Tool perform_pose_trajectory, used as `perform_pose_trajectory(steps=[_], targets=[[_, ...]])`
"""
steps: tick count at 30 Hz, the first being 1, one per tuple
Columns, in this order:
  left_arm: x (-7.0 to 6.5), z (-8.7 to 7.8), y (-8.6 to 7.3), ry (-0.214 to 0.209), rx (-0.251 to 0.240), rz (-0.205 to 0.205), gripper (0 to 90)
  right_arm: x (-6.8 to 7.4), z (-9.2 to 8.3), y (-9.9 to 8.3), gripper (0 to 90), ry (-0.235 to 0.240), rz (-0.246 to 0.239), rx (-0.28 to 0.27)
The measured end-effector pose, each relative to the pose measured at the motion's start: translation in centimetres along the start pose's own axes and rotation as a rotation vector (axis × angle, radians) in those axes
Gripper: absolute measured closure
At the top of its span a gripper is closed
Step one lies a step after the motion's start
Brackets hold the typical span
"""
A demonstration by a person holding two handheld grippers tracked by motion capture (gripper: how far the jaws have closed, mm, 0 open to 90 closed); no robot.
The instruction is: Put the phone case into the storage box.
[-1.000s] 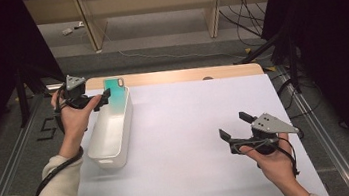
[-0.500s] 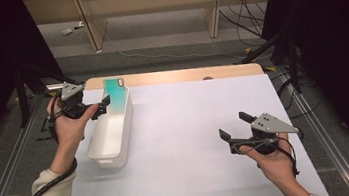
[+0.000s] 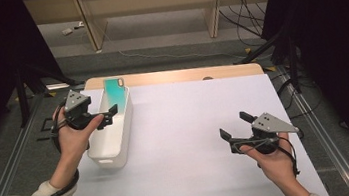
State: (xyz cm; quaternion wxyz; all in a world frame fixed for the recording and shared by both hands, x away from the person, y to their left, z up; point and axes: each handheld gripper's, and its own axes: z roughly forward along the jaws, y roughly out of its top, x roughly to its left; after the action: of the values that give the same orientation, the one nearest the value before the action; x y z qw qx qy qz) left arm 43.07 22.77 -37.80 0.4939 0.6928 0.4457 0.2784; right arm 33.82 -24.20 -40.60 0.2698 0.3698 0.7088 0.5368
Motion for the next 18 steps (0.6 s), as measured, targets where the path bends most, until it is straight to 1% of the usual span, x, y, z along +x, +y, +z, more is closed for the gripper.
perform_pose_trajectory(steps=[2, 4, 6, 7, 12, 14, 15, 16, 18], targets=[[-0.4, -0.3, -0.2, -0.018, -0.003, -0.011, 0.0, 0.0, -0.1, 0.0, 13.2, -0.009, -0.011, 0.007], [-0.7, -0.7, -0.3, -0.033, -0.006, -0.008, 0.0, 0.0, -0.1, 0.1, 13.2, -0.014, -0.013, 0.005], [-1.0, -1.1, -0.5, -0.050, -0.004, -0.013, 0.0, 0.0, 0.0, 0.0, 13.2, -0.001, -0.005, 0.007], [-1.1, -1.3, -0.6, -0.058, -0.003, -0.009, 0.0, 0.0, 0.0, 0.0, 13.2, 0.000, -0.006, 0.010], [-2.0, -2.1, -1.3, -0.075, 0.006, 0.013, 0.0, -0.1, -0.1, 0.1, 13.2, 0.004, -0.005, 0.019], [-2.3, -2.5, -1.6, -0.086, 0.001, 0.002, 0.0, -0.1, -0.1, 0.1, 13.2, 0.005, -0.003, 0.014], [-2.3, -2.7, -1.7, -0.087, 0.005, 0.003, 0.0, -0.1, -0.2, 0.2, 13.2, -0.006, -0.013, 0.016], [-2.4, -2.9, -1.8, -0.091, 0.001, 0.002, 0.0, -0.1, -0.2, 0.2, 13.2, -0.012, -0.012, 0.006], [-2.6, -3.4, -2.0, -0.099, -0.004, 0.002, 0.0, -0.1, -0.2, 0.2, 13.3, -0.009, -0.003, 0.011]])
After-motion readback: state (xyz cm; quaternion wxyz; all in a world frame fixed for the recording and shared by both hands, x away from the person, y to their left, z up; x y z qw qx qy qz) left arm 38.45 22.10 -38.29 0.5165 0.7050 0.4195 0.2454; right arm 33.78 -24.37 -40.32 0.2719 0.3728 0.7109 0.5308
